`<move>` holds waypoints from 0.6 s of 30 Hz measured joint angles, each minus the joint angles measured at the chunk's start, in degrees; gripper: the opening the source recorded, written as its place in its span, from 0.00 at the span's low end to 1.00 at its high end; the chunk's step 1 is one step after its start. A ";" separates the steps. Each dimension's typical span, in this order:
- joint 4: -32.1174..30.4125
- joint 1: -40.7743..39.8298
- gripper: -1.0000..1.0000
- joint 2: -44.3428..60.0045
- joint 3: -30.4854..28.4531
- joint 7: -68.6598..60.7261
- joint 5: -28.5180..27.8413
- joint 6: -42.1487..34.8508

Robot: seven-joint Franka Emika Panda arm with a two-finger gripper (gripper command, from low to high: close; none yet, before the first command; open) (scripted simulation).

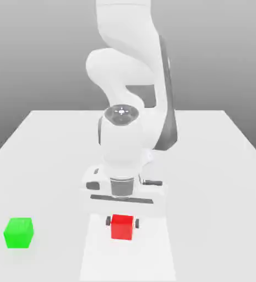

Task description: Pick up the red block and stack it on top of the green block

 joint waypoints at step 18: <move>7.51 -5.67 0.00 -11.10 -12.82 -5.10 2.79 -18.81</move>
